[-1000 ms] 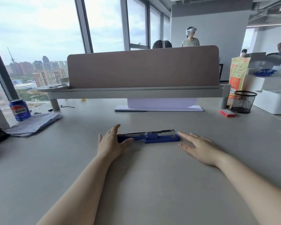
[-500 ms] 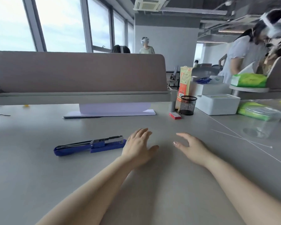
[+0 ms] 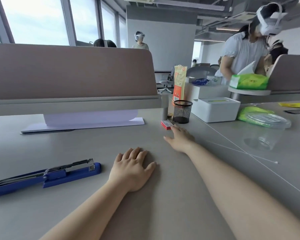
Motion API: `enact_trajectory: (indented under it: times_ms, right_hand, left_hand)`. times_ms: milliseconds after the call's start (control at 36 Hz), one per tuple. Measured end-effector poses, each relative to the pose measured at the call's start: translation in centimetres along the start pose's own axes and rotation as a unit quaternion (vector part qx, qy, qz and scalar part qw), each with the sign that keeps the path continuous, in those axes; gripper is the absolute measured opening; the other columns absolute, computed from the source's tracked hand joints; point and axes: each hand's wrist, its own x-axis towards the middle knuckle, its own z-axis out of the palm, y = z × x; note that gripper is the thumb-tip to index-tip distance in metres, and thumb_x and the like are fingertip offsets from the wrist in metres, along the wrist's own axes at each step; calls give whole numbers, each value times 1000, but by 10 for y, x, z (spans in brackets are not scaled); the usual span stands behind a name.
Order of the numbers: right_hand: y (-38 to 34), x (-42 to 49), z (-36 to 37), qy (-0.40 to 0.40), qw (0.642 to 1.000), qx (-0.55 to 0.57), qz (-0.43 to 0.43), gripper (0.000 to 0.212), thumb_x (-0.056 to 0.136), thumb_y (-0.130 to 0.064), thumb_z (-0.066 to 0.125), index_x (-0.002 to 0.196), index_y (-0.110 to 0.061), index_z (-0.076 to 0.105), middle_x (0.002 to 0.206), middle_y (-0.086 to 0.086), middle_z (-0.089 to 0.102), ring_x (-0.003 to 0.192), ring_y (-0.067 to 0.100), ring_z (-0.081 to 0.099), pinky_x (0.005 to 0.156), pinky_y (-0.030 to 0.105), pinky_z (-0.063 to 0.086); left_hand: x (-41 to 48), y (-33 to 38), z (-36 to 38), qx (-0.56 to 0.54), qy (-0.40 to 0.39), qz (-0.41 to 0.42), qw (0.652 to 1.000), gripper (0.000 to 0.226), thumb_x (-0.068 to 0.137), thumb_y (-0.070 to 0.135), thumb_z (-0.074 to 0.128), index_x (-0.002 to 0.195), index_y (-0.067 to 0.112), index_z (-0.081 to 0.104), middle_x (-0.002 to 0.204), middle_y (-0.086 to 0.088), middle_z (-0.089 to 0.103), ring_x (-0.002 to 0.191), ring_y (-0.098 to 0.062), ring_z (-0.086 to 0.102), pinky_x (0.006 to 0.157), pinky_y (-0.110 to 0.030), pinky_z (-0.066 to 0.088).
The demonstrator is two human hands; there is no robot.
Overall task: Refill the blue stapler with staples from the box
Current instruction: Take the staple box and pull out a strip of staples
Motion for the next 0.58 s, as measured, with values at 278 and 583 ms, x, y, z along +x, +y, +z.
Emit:
enact_trajectory:
  times_ms: [278, 583]
  right_hand:
    - [-14, 53, 27, -12, 998, -43, 37, 69, 90, -56, 29, 146, -23, 10, 159, -6, 1, 146, 22, -6, 119, 49, 2]
    - [-12, -2, 11, -21, 999, -28, 19, 60, 88, -58, 30, 143, -34, 22, 157, -4, 18, 146, 24, 3, 118, 49, 4]
  left_hand:
    - [2, -1, 4, 4, 5, -8, 1000, 63, 87, 65, 19, 142, 34, 22, 156, 9, 16, 145, -13, 7, 117, -37, 8]
    - [0, 0, -1, -9, -5, -15, 1000, 62, 87, 65, 23, 141, 35, 25, 156, 10, 19, 145, -12, 9, 115, -36, 8]
